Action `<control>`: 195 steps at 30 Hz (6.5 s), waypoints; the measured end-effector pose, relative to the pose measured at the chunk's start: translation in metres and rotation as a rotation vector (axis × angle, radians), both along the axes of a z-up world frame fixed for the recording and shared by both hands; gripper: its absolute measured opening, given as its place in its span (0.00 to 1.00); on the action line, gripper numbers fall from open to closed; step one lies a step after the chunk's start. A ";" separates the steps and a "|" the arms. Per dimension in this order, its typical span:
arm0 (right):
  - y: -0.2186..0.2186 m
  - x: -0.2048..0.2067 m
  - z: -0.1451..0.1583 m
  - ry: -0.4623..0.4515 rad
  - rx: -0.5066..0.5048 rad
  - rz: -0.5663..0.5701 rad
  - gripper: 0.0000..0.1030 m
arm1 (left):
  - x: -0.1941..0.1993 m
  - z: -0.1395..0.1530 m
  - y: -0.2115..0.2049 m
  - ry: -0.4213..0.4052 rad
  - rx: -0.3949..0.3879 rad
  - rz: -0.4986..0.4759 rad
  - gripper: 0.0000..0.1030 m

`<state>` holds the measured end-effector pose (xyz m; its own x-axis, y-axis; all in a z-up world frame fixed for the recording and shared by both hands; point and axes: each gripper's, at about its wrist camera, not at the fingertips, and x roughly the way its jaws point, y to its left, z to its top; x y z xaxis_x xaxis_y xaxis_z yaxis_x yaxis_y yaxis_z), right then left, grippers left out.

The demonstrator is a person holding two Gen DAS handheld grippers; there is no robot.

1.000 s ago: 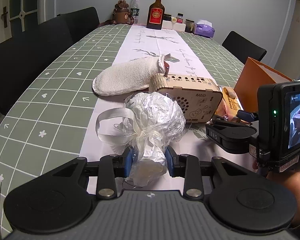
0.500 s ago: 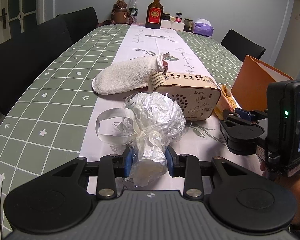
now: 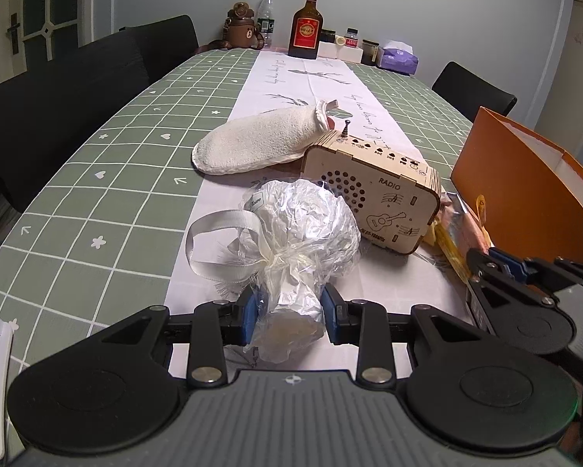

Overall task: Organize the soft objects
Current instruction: 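Grasp the Deeyeo snack bag with the right gripper while the left gripper holds the bundle, then lift the snack bag with the right gripper while the left gripper lifts the bundle, then carry the bundle and snack bag into the orange box and open both grippers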

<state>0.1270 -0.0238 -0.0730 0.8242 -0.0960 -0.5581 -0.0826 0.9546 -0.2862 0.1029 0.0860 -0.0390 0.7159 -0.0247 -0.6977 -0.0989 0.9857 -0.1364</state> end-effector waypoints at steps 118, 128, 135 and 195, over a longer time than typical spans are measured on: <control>-0.062 -0.054 0.136 -0.125 0.064 0.313 0.39 | -0.039 0.093 -0.030 -0.219 -0.108 0.018 0.36; -0.132 -0.020 0.169 -0.131 0.041 0.196 0.40 | 0.001 0.116 -0.096 -0.224 -0.160 -0.118 0.36; -0.186 0.006 0.160 -0.051 -0.004 0.097 0.40 | 0.033 0.115 -0.156 -0.169 -0.139 -0.221 0.36; -0.229 0.060 0.124 0.307 0.089 0.036 0.66 | 0.064 0.086 -0.203 -0.072 0.014 -0.295 0.71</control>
